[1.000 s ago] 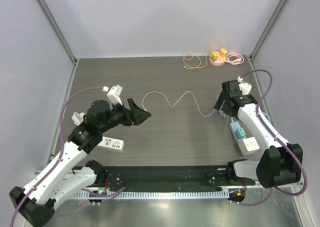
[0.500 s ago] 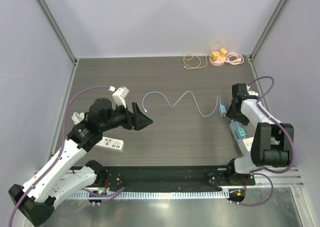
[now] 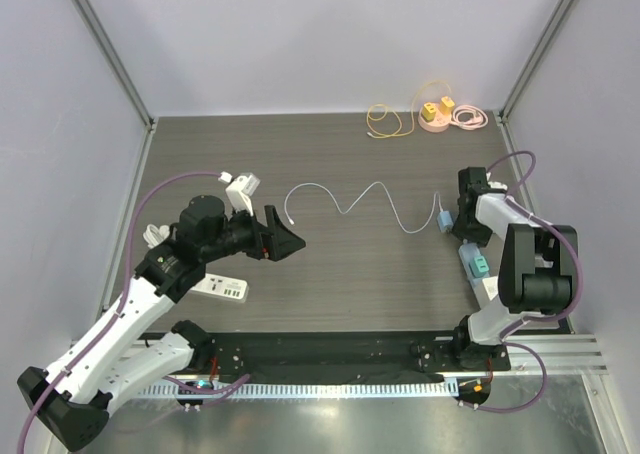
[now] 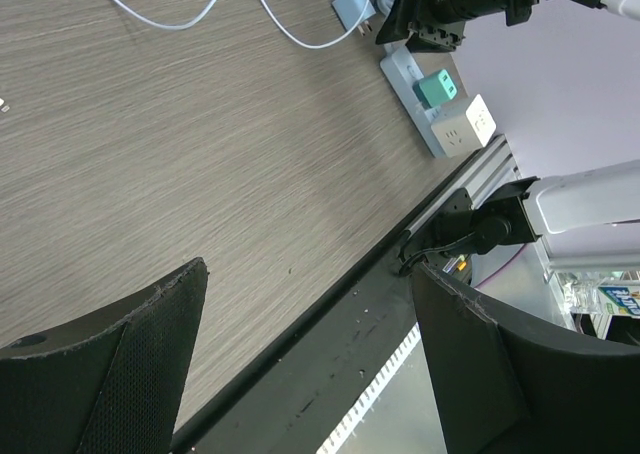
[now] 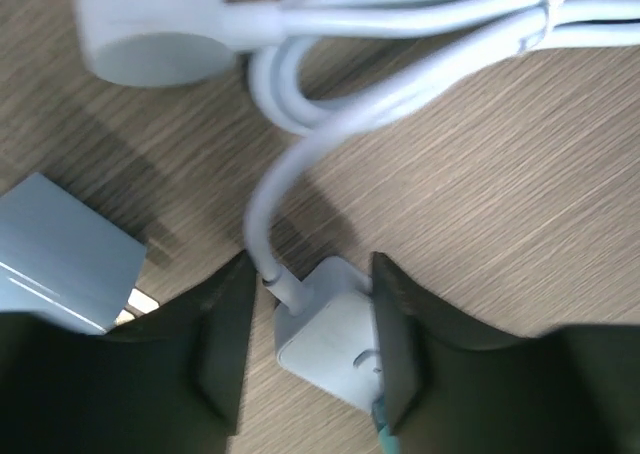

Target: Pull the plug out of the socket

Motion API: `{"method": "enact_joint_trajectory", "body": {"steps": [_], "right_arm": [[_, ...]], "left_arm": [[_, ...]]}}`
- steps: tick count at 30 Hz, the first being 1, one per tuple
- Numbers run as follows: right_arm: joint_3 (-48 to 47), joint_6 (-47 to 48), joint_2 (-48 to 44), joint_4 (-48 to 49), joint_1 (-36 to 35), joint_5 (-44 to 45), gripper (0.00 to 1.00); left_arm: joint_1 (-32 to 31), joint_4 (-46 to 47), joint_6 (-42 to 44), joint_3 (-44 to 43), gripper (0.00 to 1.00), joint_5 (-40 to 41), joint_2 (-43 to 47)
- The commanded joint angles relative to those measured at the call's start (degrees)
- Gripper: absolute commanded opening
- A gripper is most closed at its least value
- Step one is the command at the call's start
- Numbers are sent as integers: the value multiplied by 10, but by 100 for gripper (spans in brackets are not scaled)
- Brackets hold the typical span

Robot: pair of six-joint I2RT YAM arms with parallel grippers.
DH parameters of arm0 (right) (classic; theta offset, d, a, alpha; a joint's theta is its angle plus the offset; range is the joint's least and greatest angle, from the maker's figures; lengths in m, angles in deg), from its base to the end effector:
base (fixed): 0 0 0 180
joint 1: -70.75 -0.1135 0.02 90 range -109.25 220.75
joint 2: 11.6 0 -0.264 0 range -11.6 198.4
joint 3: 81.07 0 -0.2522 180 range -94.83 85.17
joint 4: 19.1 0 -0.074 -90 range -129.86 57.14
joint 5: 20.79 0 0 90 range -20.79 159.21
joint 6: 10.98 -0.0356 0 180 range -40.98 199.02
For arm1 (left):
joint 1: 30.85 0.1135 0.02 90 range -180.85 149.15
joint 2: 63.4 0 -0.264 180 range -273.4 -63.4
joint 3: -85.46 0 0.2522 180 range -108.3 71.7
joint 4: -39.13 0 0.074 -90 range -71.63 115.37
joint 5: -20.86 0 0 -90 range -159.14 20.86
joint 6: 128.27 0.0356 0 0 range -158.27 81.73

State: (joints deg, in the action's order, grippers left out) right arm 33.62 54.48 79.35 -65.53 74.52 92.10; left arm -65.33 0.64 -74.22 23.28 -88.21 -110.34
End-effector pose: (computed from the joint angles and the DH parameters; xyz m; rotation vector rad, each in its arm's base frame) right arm 0.2831 -0.0325 0.1667 0.7515 2.6234 -0.4656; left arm 0.1434 -0.1126 0.3302 0.2073 2.1224 -1.0960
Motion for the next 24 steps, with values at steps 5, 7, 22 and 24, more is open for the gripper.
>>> {"method": "enact_joint_trajectory", "body": {"steps": [5, 7, 22, 24], "right_arm": [[-9, -37, 21, 16, -2, -25, 25], [-10, -62, 23, 14, -2, -38, 14], [21, -255, -9, 45, 35, -175, 1], [38, -288, -24, 53, 38, -178, 1]], "left_arm": [[-2, 9, 2, -11, 84, -7, -1], [-2, 9, 2, -11, 84, -7, -1], [-2, 4, 2, -5, 84, -14, -4], [-2, 6, 2, -4, 84, -15, -6]]}}
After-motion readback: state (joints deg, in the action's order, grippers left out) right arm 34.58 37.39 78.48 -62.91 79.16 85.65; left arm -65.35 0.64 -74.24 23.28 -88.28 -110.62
